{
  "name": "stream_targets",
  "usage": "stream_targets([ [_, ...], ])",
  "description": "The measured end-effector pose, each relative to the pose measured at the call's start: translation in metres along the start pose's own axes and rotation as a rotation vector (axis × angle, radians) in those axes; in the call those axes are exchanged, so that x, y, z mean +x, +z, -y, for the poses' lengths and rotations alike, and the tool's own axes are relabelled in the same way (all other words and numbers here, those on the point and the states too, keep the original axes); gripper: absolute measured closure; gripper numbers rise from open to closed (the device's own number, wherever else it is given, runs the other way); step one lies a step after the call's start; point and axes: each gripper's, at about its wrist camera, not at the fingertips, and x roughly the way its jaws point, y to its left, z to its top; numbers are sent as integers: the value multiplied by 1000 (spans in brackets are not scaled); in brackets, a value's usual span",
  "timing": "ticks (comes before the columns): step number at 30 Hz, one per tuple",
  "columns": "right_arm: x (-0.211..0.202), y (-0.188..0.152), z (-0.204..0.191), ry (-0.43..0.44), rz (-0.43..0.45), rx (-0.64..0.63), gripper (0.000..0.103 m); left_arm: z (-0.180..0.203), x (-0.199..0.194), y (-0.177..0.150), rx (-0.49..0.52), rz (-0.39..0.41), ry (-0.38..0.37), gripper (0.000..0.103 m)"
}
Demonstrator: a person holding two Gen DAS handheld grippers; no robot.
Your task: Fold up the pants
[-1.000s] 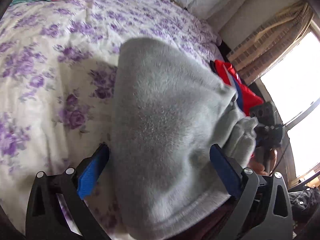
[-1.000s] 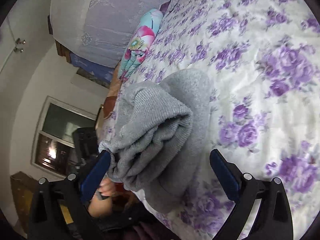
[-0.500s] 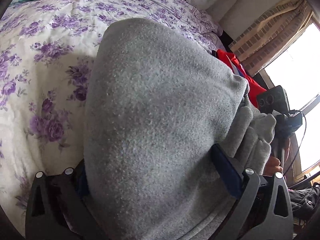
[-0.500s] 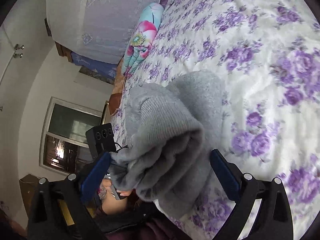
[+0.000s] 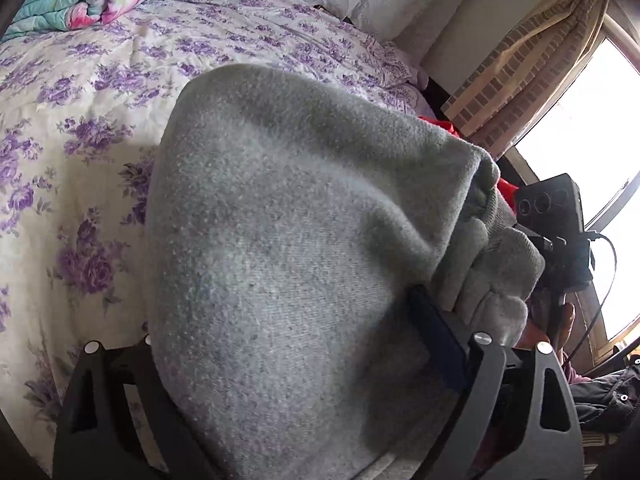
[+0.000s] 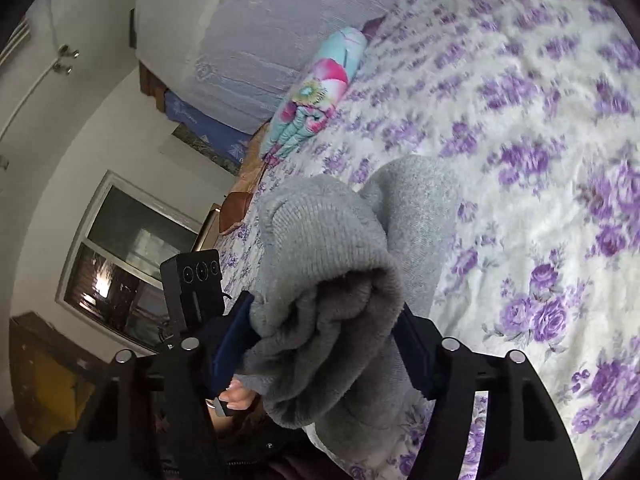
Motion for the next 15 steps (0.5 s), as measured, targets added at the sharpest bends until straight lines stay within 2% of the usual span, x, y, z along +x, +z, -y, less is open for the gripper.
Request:
stream_targets([
  [3,-16,10,-18,-9,56,-70,46,13,-15,10,13,55,-23,21],
  [5,-23,21,-26,35,77,-91,55,23,-23,19,19,96,-28,21],
  [7,-31,36,-38,48,100,-143,54,34,-29,33,41,129,-41,21],
  [9,-31,56,-49,31,109,-183,53,41,-25,51,49,121,-50,21],
  [10,-27,68,-50,20,105,-184,52,43,-20,63,60,113,-37,21],
  [11,-23,79,-48,-11,94,-182,44,41,-13,72,60,95,-6,20],
  [12,-16,88,-44,-57,64,-166,32,34,-3,80,40,64,43,21],
  [13,-7,92,-34,-91,17,-126,27,25,3,84,6,30,66,21],
  [15,4,84,-10,-145,-82,-52,24,4,11,81,-37,-37,89,21],
])
